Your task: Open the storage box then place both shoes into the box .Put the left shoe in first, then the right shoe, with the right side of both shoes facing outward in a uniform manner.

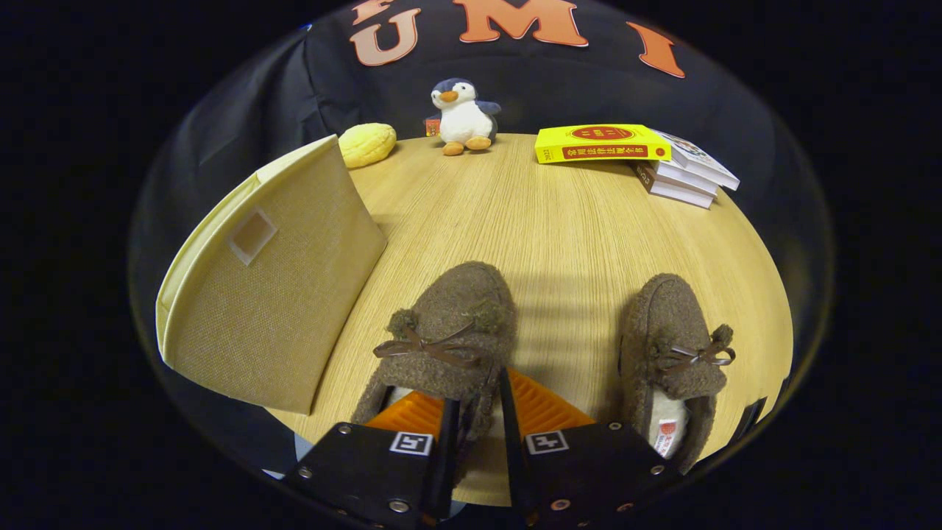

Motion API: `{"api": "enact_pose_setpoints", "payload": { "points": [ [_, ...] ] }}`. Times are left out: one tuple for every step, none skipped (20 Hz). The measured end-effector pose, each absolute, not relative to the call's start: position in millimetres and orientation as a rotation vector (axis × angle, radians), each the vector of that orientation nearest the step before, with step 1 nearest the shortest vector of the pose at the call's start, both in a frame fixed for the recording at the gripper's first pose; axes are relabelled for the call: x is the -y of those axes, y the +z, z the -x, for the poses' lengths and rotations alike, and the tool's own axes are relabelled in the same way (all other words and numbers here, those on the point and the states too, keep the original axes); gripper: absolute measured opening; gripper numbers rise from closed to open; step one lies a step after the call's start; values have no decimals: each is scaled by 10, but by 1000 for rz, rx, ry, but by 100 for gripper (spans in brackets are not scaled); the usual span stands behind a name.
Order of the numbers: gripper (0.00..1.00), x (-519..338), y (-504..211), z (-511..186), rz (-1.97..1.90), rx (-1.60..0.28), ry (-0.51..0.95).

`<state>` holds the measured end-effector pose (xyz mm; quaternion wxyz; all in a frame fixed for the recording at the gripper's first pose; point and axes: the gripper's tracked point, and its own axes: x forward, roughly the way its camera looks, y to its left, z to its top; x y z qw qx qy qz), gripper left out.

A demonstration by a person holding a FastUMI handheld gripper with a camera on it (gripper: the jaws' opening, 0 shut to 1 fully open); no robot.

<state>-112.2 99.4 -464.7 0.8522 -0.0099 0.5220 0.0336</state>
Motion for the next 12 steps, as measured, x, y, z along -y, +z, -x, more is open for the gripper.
{"api": "enact_pose_setpoints", "payload": {
  "points": [
    [27, -983, -4639, 1110, 38, -1095, 59],
    [17, -1000, -4629, 1105, 35, -1098, 55],
    [14, -1026, -4596, 1094, 17, -1093, 55],
    [9, -1064, -4542, 1084, -9, -1092, 55],
    [8, -1078, -4459, 1063, -18, -1090, 46],
    [6, -1079, -4359, 1035, -20, -1087, 41],
    [6, -1092, -4250, 1007, -25, -1077, 40],
    [5, -1118, -4111, 963, -38, -1061, 38],
    [5, -1153, -3967, 930, -60, -1046, 41],
    [5, -1188, -3802, 881, -84, -1031, 38],
    [5, -1233, -3634, 836, -109, -1016, 40],
    [5, -1281, -3458, 770, -127, -998, 42]
  ]
}}
